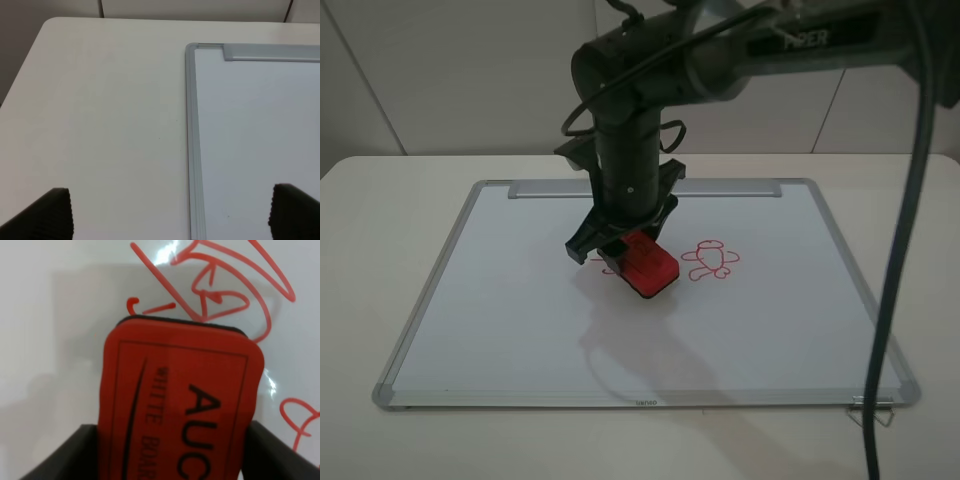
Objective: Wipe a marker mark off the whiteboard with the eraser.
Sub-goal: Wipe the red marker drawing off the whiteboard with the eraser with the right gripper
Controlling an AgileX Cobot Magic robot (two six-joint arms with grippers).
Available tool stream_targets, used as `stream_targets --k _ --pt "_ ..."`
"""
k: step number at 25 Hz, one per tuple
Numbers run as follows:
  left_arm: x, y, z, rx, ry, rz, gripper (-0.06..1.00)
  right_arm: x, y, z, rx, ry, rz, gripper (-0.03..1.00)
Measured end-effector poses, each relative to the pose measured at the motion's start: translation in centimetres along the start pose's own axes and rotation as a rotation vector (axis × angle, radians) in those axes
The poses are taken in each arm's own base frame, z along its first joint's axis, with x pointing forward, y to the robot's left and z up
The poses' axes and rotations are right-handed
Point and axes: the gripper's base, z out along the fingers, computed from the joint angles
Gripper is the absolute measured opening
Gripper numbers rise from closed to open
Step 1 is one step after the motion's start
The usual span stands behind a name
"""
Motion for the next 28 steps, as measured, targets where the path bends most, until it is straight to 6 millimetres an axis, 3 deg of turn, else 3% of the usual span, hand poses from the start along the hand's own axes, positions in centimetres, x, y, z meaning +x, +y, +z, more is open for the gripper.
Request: stream_targets --k 7,15,22,28 --pt "0.0 0.0 0.0 0.000 0.000 0.000 0.78 -3.2 2.2 2.3 0.003 0.033 -0.037 0.50" --pt "0.0 0.0 0.0 0.000 0.000 0.000 0.78 -4.1 3.7 4.2 -0.003 0.031 -0.060 0.50" --pt "0.0 0.0 0.0 0.000 0.000 0.000 0.78 -4.2 3.3 4.8 -0.020 0.038 -0.039 0.50" --pt "0.0 0.0 0.0 0.000 0.000 0.000 0.78 -4.5 1.1 5.4 -0.042 0.023 0.019 0.50"
